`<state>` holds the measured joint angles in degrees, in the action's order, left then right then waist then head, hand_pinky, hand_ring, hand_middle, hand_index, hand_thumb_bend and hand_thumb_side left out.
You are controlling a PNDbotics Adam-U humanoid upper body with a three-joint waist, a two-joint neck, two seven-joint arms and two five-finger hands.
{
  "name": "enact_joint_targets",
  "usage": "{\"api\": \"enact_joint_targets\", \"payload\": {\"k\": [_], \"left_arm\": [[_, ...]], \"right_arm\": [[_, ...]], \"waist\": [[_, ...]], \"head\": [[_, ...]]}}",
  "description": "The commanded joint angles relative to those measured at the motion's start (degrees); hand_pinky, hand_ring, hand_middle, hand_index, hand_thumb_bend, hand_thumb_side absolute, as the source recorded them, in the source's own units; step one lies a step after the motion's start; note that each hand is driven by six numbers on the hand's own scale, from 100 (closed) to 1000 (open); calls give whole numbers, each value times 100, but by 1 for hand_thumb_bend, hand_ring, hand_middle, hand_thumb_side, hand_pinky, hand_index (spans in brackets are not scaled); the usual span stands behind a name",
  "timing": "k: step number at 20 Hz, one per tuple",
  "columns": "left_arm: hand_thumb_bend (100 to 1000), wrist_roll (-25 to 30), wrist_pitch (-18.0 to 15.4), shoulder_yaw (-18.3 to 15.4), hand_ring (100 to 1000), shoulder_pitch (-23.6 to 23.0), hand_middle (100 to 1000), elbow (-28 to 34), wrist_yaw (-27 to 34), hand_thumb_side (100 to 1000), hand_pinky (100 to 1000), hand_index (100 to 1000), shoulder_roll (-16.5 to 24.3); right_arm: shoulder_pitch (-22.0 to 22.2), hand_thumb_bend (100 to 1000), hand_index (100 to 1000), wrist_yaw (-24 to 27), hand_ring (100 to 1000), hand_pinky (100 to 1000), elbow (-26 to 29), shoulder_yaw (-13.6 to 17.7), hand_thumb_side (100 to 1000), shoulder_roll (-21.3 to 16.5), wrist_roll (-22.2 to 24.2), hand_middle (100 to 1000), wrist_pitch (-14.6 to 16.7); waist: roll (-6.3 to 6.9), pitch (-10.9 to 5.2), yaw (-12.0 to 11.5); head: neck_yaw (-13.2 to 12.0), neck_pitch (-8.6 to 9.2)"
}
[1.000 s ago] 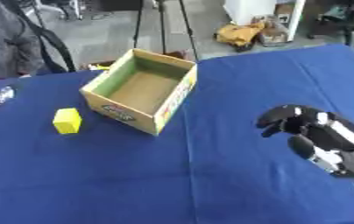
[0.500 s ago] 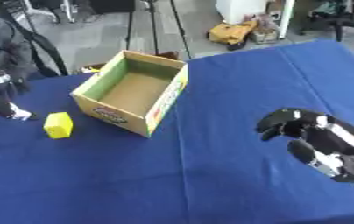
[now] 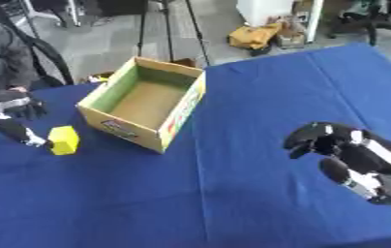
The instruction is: Pick up objects on the table and place them in the box.
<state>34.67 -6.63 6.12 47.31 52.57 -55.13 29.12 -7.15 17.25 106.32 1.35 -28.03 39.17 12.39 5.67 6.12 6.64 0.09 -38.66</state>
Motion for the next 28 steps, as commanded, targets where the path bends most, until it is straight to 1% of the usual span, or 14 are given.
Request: {"api": "enact_joint_targets", "payload": {"k": [1, 8, 15, 21, 28], "left_arm": [[593, -232, 12, -51, 695, 65, 676, -44, -115, 380, 739, 815, 49], [549, -677, 23, -35, 705, 34, 683, -113, -398, 362, 753, 818, -80], [531, -1073, -19, -21, 708, 4, 683, -165, -551, 353, 759, 818, -165], [515, -971, -105, -1, 697, -43, 666, -260, -468, 349, 758, 814, -193], [479, -935, -112, 6, 673, -102, 638, -299, -387, 337, 747, 795, -225]], "right_arm": [[-90, 290, 796, 11, 787, 718, 64, 15, 585, -127, 28, 743, -2], [-109, 289, 796, -8, 787, 718, 70, 19, 586, -119, 38, 742, 0], [-120, 288, 796, -8, 787, 719, 72, 19, 586, -112, 44, 742, 1], [-128, 287, 797, -10, 787, 719, 72, 21, 587, -114, 46, 742, 5], [-150, 286, 797, -23, 787, 719, 78, 20, 588, -115, 57, 742, 7]], "waist": [[-20, -45, 1], [-9, 1, 27], [-8, 15, 50], [-3, 29, 79], [11, 66, 106]], "head": [[-29, 68], [-44, 103], [-44, 119], [-54, 127], [-54, 143]]}}
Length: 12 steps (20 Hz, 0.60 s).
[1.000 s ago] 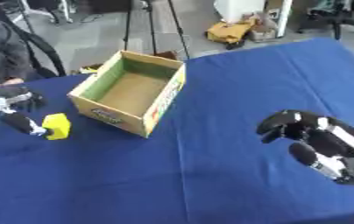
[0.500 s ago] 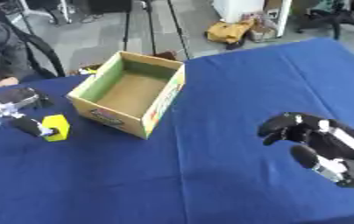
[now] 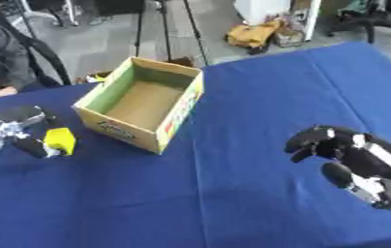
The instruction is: Pick up objects on the table and place them in the box.
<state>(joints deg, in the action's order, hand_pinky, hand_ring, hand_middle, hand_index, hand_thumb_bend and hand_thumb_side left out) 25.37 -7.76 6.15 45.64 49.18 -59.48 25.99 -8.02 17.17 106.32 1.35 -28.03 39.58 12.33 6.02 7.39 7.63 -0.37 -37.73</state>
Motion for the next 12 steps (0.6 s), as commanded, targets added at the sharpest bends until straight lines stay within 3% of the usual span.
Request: {"api": "enact_joint_targets", "payload": {"k": [1, 3, 8, 12], "left_arm": [[473, -14, 1, 6, 667, 60, 631, 38, 59, 334, 745, 790, 83], [436, -36, 10, 13, 650, 47, 612, 28, 73, 320, 735, 770, 71], [100, -106, 99, 20, 567, 20, 522, 16, 100, 251, 685, 658, 71], [100, -97, 208, -4, 497, 37, 451, 89, 232, 253, 642, 576, 123]], "right_arm": [[-63, 286, 797, -18, 787, 719, 78, 21, 588, -115, 17, 742, 14], [-65, 285, 797, -23, 787, 719, 78, 20, 589, -114, 18, 742, 17], [-70, 285, 797, -19, 787, 719, 77, 26, 588, -112, 16, 742, 20], [-66, 286, 797, -15, 787, 719, 75, 34, 587, -111, 9, 742, 23]], "waist": [[-23, -57, 9], [-22, -52, 13], [-26, -49, 19], [-31, -56, 16]], "head": [[-9, 48], [-8, 52], [0, 67], [10, 72]]}}
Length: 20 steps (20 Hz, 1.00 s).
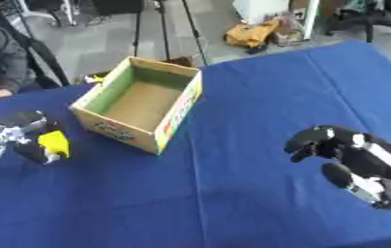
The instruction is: Pick up objects on the table and place them in the box.
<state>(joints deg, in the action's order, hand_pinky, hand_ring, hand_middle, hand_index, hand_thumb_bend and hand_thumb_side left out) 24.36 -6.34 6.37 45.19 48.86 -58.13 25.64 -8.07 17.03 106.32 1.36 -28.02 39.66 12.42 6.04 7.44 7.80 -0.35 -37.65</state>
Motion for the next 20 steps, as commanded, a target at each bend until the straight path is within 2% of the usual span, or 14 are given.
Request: {"api": "enact_joint_targets", "payload": {"k": [1, 12, 16, 18, 20], "left_arm": [[100, 35, 86, -30, 491, 93, 444, 165, 155, 255, 637, 568, 185], [100, 594, 250, 20, 476, 330, 424, 1125, 930, 277, 626, 546, 571], [100, 795, 306, 73, 492, 325, 447, 1222, 919, 272, 632, 577, 599], [100, 867, 352, 67, 520, 281, 483, 1207, 876, 288, 645, 628, 606], [202, 936, 424, 50, 545, 228, 525, 1183, 816, 323, 663, 684, 631]], "right_arm": [[-61, 286, 797, 1, 787, 719, 76, 34, 587, -113, 0, 742, 15], [-7, 288, 797, 49, 787, 719, 55, 44, 582, -124, -15, 742, 22], [8, 288, 797, 69, 787, 719, 48, 49, 581, -121, -17, 742, 21], [18, 288, 797, 69, 787, 719, 44, 54, 582, -119, -17, 742, 20], [25, 288, 797, 65, 787, 719, 39, 60, 581, -116, -19, 742, 18]], "waist": [[-33, -63, -2], [-68, -168, -45], [-80, -199, -43], [-82, -208, -48], [-83, -212, -57]], "head": [[12, 64], [53, 18], [57, 15], [70, 11], [81, 12]]}}
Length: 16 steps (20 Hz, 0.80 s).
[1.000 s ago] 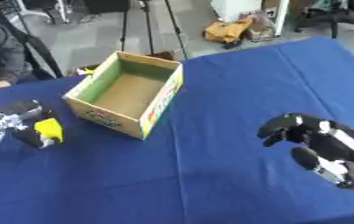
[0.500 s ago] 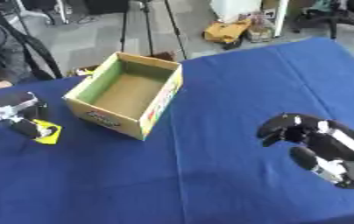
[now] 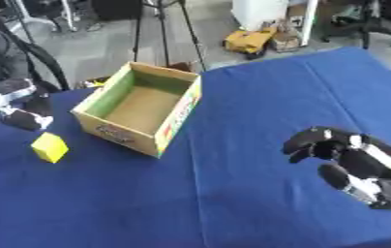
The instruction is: Pick up objects on the table and place them in the box.
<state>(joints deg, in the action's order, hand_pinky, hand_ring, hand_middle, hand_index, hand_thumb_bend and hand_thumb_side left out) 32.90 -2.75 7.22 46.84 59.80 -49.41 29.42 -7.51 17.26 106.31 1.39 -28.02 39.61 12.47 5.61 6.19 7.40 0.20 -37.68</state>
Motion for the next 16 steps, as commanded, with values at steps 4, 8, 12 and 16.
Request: {"api": "enact_joint_targets", "payload": {"k": [4, 8, 12, 16], "left_arm": [[522, 324, 332, -98, 587, -45, 597, 12, -295, 469, 679, 764, 296], [645, 316, 726, -175, 581, -140, 606, -113, -546, 530, 649, 778, 269], [688, 142, 975, -187, 575, -186, 604, -306, -680, 553, 637, 778, 152], [676, -99, 1203, -191, 562, -234, 595, -520, -810, 559, 617, 772, 8]], "right_arm": [[-19, 288, 797, 42, 787, 719, 36, 65, 581, -110, -17, 742, 10], [-14, 289, 797, 40, 787, 719, 33, 67, 581, -104, -14, 742, 11], [-10, 289, 797, 34, 787, 719, 33, 73, 582, -93, -17, 742, 18], [-12, 289, 797, 27, 787, 719, 36, 77, 583, -82, -18, 742, 28]], "waist": [[-44, -97, -52], [-54, -101, -85], [-72, -90, -90], [-85, -75, -80]], "head": [[54, 4], [80, -4], [87, 6], [92, 3]]}}
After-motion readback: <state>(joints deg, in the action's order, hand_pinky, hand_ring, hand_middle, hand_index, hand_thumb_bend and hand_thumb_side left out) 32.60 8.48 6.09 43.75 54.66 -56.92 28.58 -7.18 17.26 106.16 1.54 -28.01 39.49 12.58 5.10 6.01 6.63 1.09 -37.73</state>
